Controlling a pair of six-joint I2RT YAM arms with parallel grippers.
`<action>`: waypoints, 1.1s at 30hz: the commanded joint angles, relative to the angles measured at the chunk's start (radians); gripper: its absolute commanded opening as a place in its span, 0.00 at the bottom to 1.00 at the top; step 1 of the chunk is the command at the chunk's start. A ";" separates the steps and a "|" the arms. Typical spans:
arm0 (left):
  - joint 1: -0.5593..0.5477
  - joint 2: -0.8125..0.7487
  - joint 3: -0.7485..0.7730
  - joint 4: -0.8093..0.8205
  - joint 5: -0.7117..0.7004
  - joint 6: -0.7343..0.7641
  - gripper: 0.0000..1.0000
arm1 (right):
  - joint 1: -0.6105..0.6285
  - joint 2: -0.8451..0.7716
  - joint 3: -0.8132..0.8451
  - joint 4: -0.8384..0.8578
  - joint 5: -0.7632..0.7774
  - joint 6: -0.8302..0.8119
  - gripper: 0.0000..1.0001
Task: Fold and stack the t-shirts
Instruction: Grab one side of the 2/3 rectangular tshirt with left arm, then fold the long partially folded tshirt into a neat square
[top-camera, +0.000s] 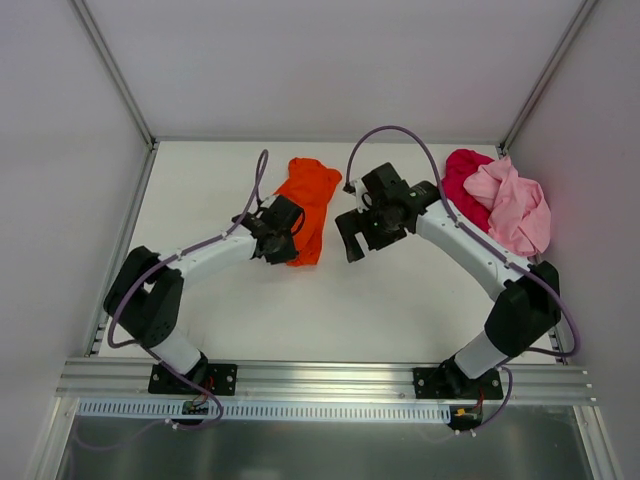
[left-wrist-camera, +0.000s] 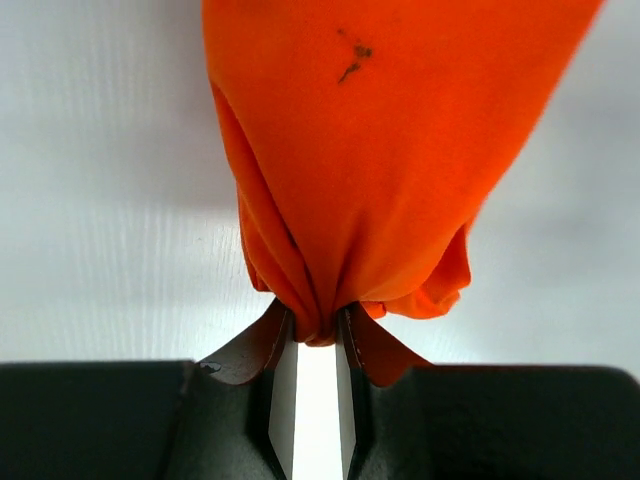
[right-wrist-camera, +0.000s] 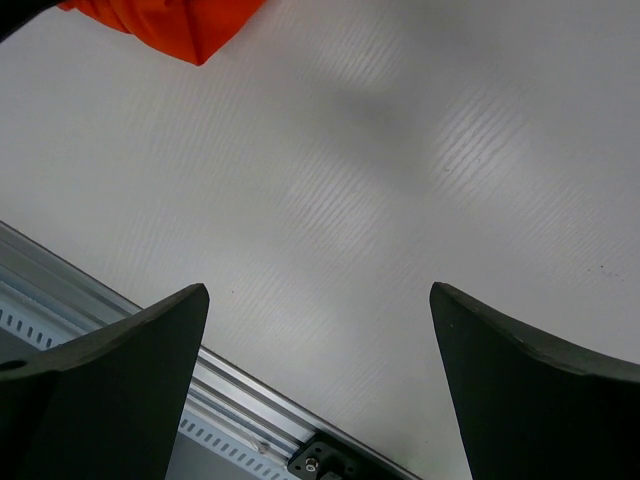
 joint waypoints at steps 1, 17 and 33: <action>-0.007 -0.120 0.073 -0.076 -0.084 0.002 0.00 | -0.003 0.013 0.060 0.009 -0.014 -0.014 1.00; -0.007 -0.287 0.224 -0.268 -0.170 0.013 0.00 | -0.001 0.035 0.089 0.016 -0.017 -0.025 1.00; 0.046 0.144 0.595 -0.361 -0.115 0.111 0.00 | -0.003 -0.031 0.046 0.002 0.016 -0.023 1.00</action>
